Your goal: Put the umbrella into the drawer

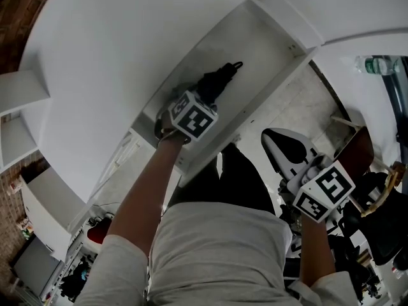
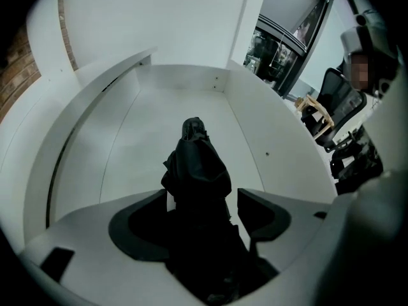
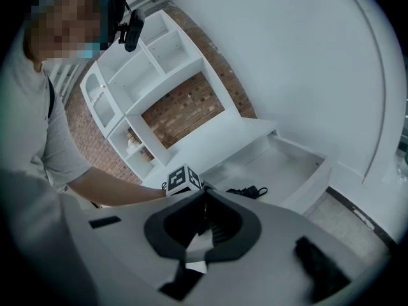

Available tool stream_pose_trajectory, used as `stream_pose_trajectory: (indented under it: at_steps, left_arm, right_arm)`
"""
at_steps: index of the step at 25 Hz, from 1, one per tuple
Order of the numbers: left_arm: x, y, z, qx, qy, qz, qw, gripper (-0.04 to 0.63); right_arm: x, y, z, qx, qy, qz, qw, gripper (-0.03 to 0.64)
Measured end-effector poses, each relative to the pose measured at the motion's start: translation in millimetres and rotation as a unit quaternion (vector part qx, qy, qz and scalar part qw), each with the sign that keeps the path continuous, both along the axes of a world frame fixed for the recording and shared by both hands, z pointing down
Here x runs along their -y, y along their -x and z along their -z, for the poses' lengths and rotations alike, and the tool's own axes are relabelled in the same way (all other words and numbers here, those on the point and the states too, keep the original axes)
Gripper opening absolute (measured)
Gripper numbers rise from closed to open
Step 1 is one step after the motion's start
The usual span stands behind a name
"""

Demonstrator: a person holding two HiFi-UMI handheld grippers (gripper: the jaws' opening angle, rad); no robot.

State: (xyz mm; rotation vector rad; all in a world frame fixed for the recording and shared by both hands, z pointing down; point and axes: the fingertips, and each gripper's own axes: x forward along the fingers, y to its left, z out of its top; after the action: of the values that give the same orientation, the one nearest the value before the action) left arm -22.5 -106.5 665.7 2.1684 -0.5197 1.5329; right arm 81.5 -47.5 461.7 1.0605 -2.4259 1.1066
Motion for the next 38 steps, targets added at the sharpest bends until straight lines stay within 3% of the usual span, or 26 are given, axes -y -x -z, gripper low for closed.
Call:
stream_pose_trajectory:
  at_steps: [28,33,38]
  left_arm:
    - [-9,11,57,-0.038,-0.036,0.04,0.9978,0.324]
    - [-12,12,80,-0.056,-0.06,0.041,0.9958,0.264]
    - [-14,9,109,-0.098,-0.065,0.071,0.9906,0.21]
  right_arm:
    - [-3,-8,48,-0.018,-0.054,0.0,0.998,0.028]
    - [-2,-8,63,-0.02,-0.07,0.001,0.997,0.028]
    - [-4,-8,76,-0.024,-0.081,0.002,0.996,0.028]
